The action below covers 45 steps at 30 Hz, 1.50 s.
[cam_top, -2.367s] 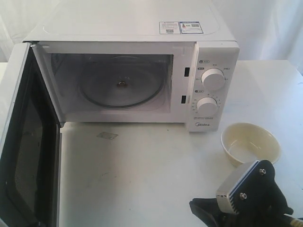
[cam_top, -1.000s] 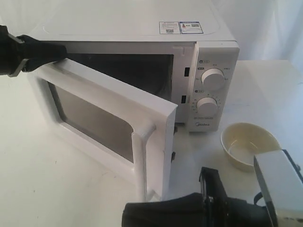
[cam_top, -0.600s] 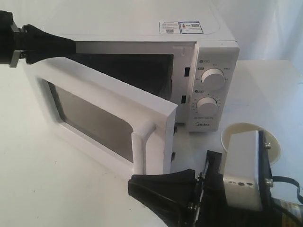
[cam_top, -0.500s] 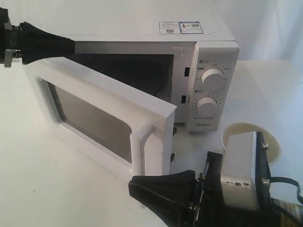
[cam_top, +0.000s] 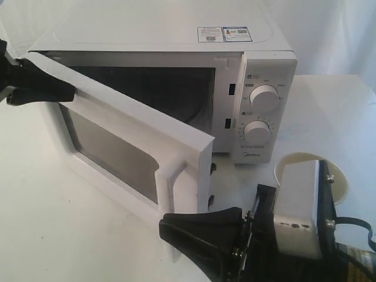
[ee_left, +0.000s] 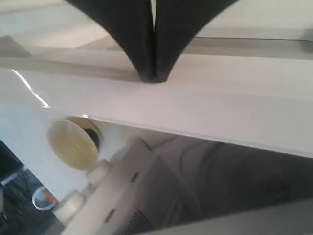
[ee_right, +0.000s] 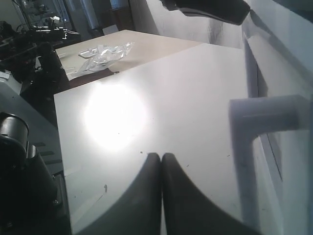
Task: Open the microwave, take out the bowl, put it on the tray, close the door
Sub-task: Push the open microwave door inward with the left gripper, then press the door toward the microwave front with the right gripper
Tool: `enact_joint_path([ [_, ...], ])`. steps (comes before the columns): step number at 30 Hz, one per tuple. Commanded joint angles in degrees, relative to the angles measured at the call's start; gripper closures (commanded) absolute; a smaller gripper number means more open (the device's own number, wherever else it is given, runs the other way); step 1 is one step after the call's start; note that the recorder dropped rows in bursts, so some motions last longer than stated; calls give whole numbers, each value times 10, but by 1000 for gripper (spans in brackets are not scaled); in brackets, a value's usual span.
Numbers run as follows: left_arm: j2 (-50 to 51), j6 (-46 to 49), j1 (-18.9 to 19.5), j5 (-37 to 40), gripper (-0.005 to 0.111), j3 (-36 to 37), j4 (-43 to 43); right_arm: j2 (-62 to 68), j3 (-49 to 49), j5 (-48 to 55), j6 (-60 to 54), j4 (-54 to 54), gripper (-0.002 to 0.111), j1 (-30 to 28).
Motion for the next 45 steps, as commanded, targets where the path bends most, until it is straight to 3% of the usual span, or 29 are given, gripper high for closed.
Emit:
enact_joint_path([
  [1,-4,22,-3,-57,107,0,-42,-1,-1,-3,-6,1,108,1],
  [10,26,71,-11,-57,107,0,-106,-1,-1,-16,-29,15,108,1],
  [15,52,71,-48,-40,107,0,-89,8,-14,-41,-101,133,108,1],
  [23,58,85,-82,-124,107,0,-94,122,-84,-99,-114,154,108,1],
  [28,58,89,-83,-101,107,0,-91,188,-113,-147,-164,222,108,1],
  [32,46,66,-83,-17,107,0,-88,221,-121,-198,-194,296,108,1],
  [39,2,-36,-83,13,107,7,12,265,-145,-222,-292,422,108,1],
  [45,-23,-39,-83,-50,107,72,12,307,-186,-232,-316,449,108,1],
])
